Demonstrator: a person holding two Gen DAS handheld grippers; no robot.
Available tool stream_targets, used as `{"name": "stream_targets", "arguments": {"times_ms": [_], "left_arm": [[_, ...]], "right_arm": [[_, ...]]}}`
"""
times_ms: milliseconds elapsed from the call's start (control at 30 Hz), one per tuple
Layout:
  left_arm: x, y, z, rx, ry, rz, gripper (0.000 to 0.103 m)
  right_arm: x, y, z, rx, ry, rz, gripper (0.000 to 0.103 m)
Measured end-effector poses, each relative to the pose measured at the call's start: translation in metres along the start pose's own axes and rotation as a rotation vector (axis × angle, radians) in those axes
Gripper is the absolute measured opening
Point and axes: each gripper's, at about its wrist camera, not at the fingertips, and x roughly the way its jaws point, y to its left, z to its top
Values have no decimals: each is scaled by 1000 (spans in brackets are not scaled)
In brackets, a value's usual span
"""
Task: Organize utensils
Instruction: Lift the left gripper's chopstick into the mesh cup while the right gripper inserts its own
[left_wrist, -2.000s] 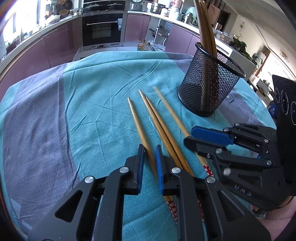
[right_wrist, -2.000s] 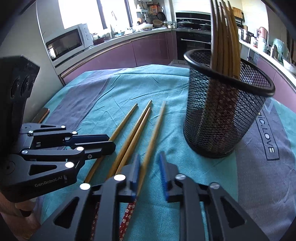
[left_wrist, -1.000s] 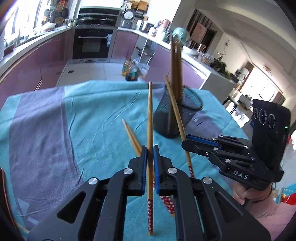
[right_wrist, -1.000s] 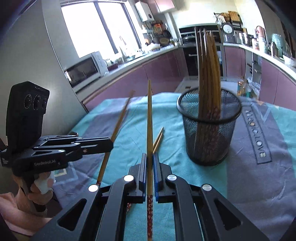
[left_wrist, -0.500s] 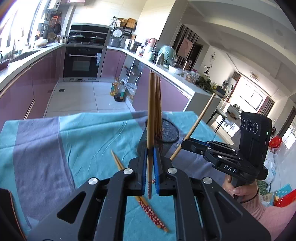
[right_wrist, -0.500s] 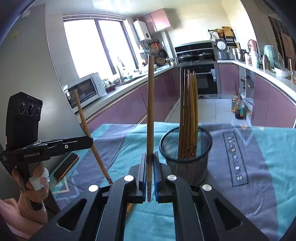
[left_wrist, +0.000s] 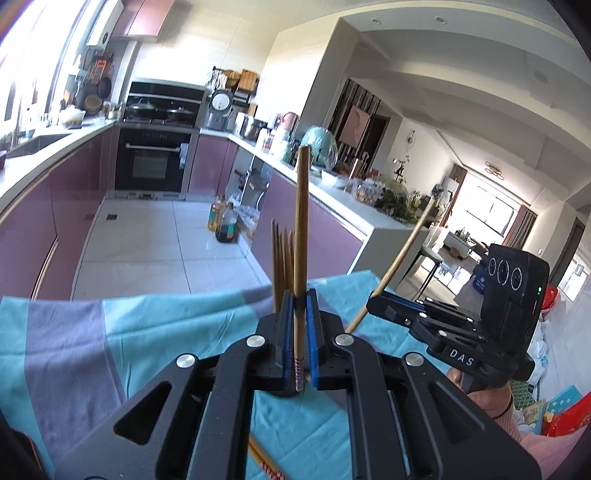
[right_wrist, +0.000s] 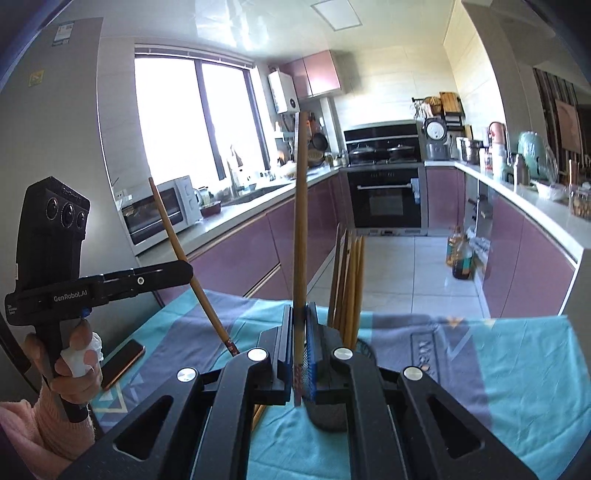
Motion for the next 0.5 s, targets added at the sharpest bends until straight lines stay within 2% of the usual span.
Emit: {"name": "stream_targets", "arguments": {"times_ms": [233, 367, 500], "left_arm": [[8, -18, 22, 48, -30, 24, 8], [20, -26, 25, 78, -4, 48, 8], [37, -30, 19, 100, 59, 80, 8]], "right_arm": [[7, -6, 15, -20, -21, -21, 6], [16, -6, 14, -24, -11, -32, 6], [28, -10, 9, -23, 24, -41, 6]]}}
